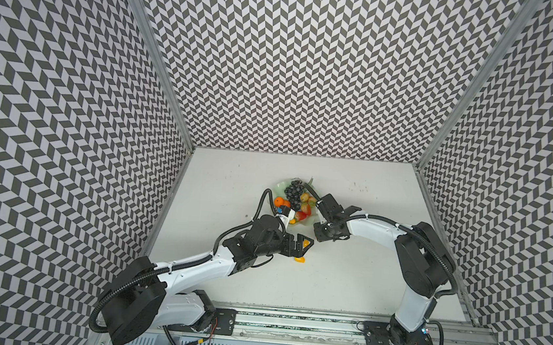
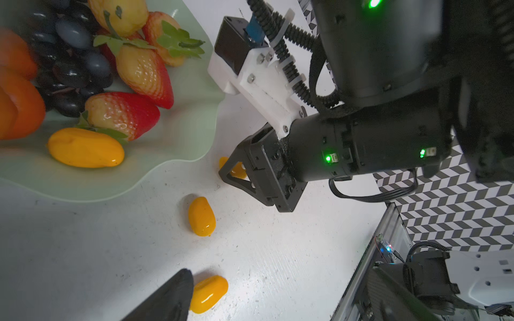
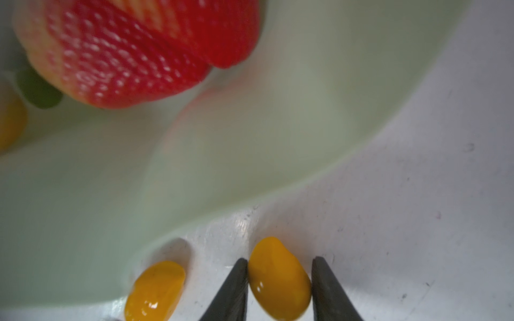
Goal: Arrange fruit in a fruit bowl
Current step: Pick up the fruit from the center of the table.
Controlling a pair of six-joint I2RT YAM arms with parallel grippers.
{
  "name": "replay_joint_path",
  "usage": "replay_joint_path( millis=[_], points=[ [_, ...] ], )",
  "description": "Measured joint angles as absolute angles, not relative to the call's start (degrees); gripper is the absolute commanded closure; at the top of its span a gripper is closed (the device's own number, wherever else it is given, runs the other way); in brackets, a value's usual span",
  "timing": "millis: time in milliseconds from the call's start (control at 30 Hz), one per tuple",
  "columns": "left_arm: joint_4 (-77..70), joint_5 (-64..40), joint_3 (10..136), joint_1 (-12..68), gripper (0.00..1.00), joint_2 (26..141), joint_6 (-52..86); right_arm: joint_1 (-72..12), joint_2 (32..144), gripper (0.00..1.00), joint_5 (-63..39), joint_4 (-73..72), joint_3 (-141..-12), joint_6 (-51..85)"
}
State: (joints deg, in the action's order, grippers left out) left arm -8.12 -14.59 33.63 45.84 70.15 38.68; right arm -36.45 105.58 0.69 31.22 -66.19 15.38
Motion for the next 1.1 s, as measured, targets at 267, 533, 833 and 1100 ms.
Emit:
replay_joint_path(
  millis=[267, 533, 833, 1100],
  points=[
    [-8.12, -14.5, 33.63, 45.84, 0.0, 70.15, 38.68, -36.45, 105.73, 0.7, 0.67, 30.96, -66.19, 15.38],
    [-8.08, -13.78, 33.63, 45.84, 0.0, 70.15, 38.63, -36.45, 105.69, 0.72, 0.73, 30.76, -66.08, 15.42],
    [-7.03, -13.19, 34.09, 44.42, 0.0, 70.04, 38.37, -36.45, 101.08, 0.72, 2.2, 32.62, -64.97, 15.62],
    [-5.39, -14.06, 35.51, 39.79, 0.0, 67.11, 37.06, -36.73, 94.85, 0.73, 2.68, 36.69, -68.18, 15.88]
  ],
)
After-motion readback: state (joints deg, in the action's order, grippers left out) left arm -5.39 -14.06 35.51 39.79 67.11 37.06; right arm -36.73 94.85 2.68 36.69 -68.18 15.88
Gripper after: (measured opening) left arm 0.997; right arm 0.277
